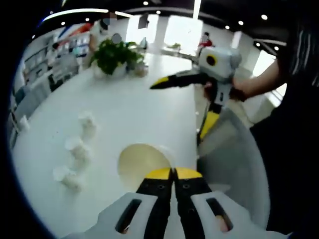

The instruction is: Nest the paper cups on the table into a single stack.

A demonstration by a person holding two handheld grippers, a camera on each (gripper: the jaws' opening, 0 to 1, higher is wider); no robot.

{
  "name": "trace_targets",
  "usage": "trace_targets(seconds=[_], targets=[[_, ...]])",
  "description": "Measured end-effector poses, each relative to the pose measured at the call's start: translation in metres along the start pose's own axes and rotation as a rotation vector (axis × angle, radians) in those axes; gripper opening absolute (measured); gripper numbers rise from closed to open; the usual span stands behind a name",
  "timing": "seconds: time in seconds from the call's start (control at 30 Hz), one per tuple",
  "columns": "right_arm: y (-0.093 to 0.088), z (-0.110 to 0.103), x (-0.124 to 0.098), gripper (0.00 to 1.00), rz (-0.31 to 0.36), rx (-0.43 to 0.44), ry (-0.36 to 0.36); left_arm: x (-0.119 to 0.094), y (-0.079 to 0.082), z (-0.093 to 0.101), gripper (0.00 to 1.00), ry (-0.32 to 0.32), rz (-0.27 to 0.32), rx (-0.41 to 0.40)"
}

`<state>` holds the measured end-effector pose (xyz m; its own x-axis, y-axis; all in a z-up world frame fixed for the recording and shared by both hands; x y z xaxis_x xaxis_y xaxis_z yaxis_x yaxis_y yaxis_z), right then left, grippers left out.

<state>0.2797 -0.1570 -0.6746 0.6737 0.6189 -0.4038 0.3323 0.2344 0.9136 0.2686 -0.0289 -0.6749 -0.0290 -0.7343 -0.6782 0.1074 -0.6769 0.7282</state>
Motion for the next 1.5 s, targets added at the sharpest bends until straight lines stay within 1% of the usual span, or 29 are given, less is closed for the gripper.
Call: trace_targets(seconds=[0.03,0.1,0.2,0.27,0.37,0.43,0.47,0.53,0.63,0.73,0.77,0.8,0.97,1.0,1.07,1.4,1.5], targets=[[0.000,0.002,0.000,1.00,0.002,0.001,-0.007,0.001,-0.001,0.000,0.00,-0.003,-0.012,0.007],[-0.002,0.008,-0.001,1.00,-0.009,-0.015,-0.046,0.003,-0.002,-0.002,0.00,-0.005,-0.031,0.016],[-0.003,0.012,-0.002,1.00,-0.016,-0.014,-0.065,0.006,-0.005,-0.004,0.00,-0.020,-0.059,0.038],[-0.004,0.017,-0.003,1.00,-0.021,-0.012,-0.090,0.007,-0.004,-0.005,0.00,-0.027,-0.066,0.039],[-0.005,0.028,-0.008,1.00,-0.011,-0.004,-0.131,0.007,-0.005,-0.007,0.00,-0.022,-0.091,0.054],[-0.005,0.035,-0.011,1.00,0.001,0.013,-0.152,0.008,-0.007,-0.008,0.00,-0.023,-0.123,0.067],[-0.006,0.038,-0.013,1.00,0.005,0.035,-0.163,0.009,-0.008,-0.009,0.00,-0.023,-0.133,0.075],[-0.007,0.042,-0.015,1.00,0.012,0.056,-0.172,0.011,-0.008,-0.010,0.00,-0.020,-0.148,0.082],[-0.011,0.047,-0.019,1.00,0.018,0.085,-0.180,0.015,-0.010,-0.008,0.00,-0.034,-0.185,0.115],[-0.012,0.050,-0.022,1.00,0.017,0.080,-0.197,0.021,-0.014,-0.006,0.00,-0.052,-0.220,0.138],[-0.013,0.051,-0.023,1.00,0.017,0.079,-0.201,0.023,-0.015,-0.006,0.00,-0.058,-0.238,0.161],[-0.013,0.052,-0.024,1.00,0.016,0.079,-0.207,0.025,-0.016,-0.007,0.00,-0.054,-0.248,0.166],[-0.019,0.055,-0.026,1.00,0.006,0.087,-0.213,0.033,-0.017,-0.008,0.00,-0.062,-0.282,0.169],[-0.020,0.055,-0.026,1.00,0.007,0.086,-0.212,0.033,-0.019,-0.008,0.00,-0.070,-0.289,0.174],[-0.021,0.055,-0.027,1.00,0.008,0.085,-0.211,0.036,-0.022,-0.010,0.00,-0.081,-0.304,0.159],[-0.030,0.055,-0.027,0.98,-0.001,0.091,-0.194,0.046,-0.032,-0.012,0.01,-0.101,-0.356,0.146],[-0.035,0.055,-0.028,0.96,-0.001,0.103,-0.183,0.050,-0.036,-0.011,0.01,-0.105,-0.374,0.160]])
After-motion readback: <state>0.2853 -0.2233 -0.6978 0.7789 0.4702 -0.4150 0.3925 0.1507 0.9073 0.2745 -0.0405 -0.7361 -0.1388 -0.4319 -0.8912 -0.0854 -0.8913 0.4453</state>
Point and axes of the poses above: the point that each gripper's makers call its tool centre point, and the gripper's own axes: x roughly forward along the fingers, z roughly to its right, y roughly out of its top, the point moved 2 cm from there along -x, roughly backward along the fingers, and after that the axes turned 6 degrees about x, right-handed, at the moved point
